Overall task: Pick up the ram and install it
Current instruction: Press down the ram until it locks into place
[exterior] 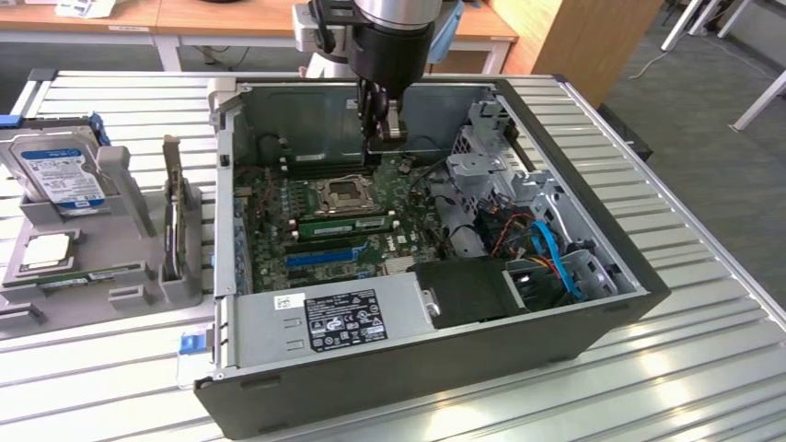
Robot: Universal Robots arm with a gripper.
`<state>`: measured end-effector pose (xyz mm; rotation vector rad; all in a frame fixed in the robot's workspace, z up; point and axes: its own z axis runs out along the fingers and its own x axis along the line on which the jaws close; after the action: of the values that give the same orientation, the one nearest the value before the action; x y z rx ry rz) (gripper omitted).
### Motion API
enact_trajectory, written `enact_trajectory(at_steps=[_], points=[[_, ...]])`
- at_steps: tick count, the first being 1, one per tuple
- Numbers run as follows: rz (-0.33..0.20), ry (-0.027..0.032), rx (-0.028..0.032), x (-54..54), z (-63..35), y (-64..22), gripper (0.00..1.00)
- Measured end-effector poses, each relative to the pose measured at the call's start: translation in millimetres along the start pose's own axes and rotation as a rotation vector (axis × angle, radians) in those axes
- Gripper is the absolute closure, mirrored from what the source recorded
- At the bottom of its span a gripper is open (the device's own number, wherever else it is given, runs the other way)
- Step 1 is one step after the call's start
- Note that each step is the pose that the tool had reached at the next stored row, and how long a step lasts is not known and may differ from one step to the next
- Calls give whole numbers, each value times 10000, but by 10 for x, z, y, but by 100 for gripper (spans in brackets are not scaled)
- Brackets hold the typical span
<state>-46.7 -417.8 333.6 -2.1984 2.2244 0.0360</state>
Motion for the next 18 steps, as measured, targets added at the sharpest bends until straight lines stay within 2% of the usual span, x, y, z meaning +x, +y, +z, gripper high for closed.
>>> enact_trajectory(at_steps=[11,18], points=[[-2,0,-6,0,0,-3,90],[7,1,-112,0,0,-33,90]])
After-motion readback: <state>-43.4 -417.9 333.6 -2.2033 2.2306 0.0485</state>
